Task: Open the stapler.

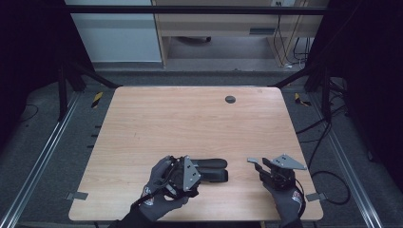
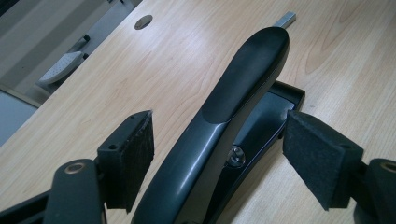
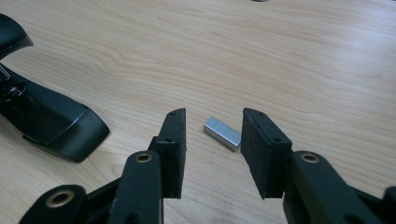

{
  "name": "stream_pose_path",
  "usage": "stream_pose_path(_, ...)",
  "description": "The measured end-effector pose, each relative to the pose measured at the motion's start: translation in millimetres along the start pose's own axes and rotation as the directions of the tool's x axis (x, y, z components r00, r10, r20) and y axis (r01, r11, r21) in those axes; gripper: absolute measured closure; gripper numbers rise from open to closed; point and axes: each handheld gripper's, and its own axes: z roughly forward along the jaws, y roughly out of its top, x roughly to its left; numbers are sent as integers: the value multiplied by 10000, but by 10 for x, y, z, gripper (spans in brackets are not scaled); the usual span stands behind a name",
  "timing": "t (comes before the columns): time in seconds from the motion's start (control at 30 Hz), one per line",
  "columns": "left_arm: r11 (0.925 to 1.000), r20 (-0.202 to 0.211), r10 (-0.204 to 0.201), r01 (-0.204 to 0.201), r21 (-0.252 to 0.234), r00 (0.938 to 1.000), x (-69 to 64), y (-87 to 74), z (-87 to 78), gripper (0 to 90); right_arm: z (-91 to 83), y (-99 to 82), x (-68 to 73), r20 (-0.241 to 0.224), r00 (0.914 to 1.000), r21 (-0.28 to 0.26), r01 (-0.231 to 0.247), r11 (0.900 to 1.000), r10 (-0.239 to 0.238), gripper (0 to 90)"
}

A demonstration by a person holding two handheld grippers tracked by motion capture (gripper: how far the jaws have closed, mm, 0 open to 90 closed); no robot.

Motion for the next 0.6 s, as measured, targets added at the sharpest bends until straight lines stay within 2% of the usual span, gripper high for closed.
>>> stream_pose_path(0.3,9996,51,199,-200,212,9998,-70,54,93,243,3,5,14,-124,9999,27,14,10000,-14,657)
stream_pose_path(0.6,9971,-112,671,-666,366,9977,-134,133,152,239,5,4,16,-148,9999,38,36,10000,-36,665)
